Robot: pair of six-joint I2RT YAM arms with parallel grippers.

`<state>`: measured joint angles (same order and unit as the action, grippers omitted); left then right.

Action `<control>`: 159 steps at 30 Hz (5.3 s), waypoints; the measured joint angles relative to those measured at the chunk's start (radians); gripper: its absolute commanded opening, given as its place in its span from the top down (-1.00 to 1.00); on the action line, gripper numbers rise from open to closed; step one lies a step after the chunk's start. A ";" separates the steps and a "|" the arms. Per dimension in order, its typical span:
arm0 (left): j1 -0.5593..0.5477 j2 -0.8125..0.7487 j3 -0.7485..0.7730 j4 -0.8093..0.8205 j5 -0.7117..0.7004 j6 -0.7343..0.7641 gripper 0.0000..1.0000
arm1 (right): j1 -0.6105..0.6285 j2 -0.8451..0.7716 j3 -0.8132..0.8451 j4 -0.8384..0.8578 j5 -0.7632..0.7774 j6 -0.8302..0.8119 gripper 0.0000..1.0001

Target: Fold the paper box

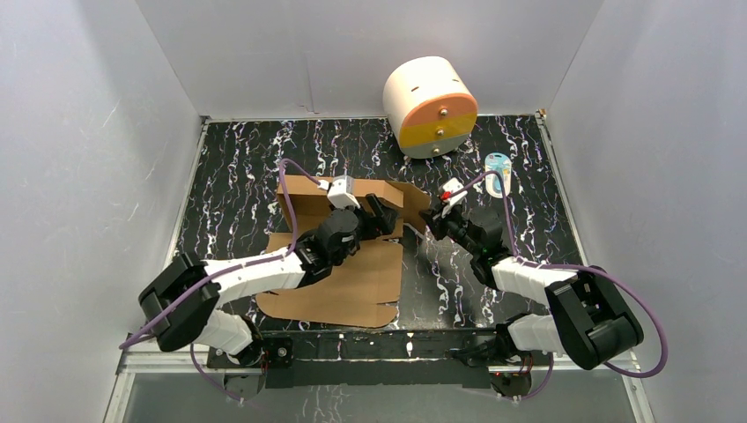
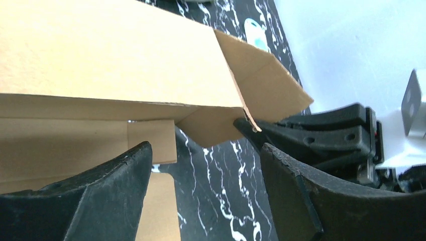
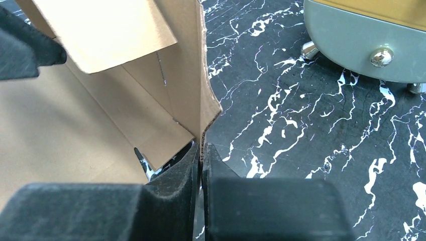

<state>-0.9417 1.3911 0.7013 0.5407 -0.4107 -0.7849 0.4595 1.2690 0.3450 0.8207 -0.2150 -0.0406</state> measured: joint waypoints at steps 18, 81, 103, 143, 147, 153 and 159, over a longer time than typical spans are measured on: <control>-0.034 0.124 0.043 0.192 -0.148 -0.041 -0.48 | 0.000 0.000 -0.016 0.028 -0.017 -0.011 0.93; -0.154 0.438 -0.053 0.331 -0.286 0.535 -0.71 | 0.002 -0.008 -0.015 0.006 -0.076 -0.007 0.90; -0.111 0.489 -0.037 0.433 -0.437 0.566 -0.25 | 0.006 -0.004 -0.014 0.006 -0.076 -0.011 0.91; -0.064 0.397 -0.134 0.387 -0.167 0.317 -0.73 | 0.217 -0.088 0.050 -0.175 0.354 0.139 0.88; -0.072 0.410 -0.109 0.387 -0.154 0.365 -0.76 | 0.217 -0.086 0.050 -0.167 0.350 0.137 0.88; -0.072 0.437 -0.055 0.397 -0.161 0.422 -0.75 | 0.217 -0.078 0.050 -0.159 0.335 0.128 0.89; -0.072 0.478 -0.019 0.403 -0.232 0.463 -0.55 | 0.217 -0.070 0.031 -0.131 0.317 0.116 0.88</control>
<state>-1.0142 1.8694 0.6823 0.9440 -0.6422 -0.3218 0.6765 1.1988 0.3756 0.6899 0.1017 0.0750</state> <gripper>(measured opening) 0.828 0.075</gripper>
